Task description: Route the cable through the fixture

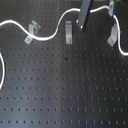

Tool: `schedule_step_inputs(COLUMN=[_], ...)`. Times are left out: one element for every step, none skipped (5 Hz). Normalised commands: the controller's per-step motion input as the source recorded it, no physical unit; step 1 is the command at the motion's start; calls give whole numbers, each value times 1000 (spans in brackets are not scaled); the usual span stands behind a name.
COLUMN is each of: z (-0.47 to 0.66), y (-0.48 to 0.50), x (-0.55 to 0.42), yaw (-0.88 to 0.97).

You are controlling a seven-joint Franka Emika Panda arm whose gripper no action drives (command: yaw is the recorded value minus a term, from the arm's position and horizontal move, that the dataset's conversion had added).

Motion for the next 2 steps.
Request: schedule_step_inputs(z=[308, 176], y=[142, -102], x=[-230, -176], yaw=[-166, -220])
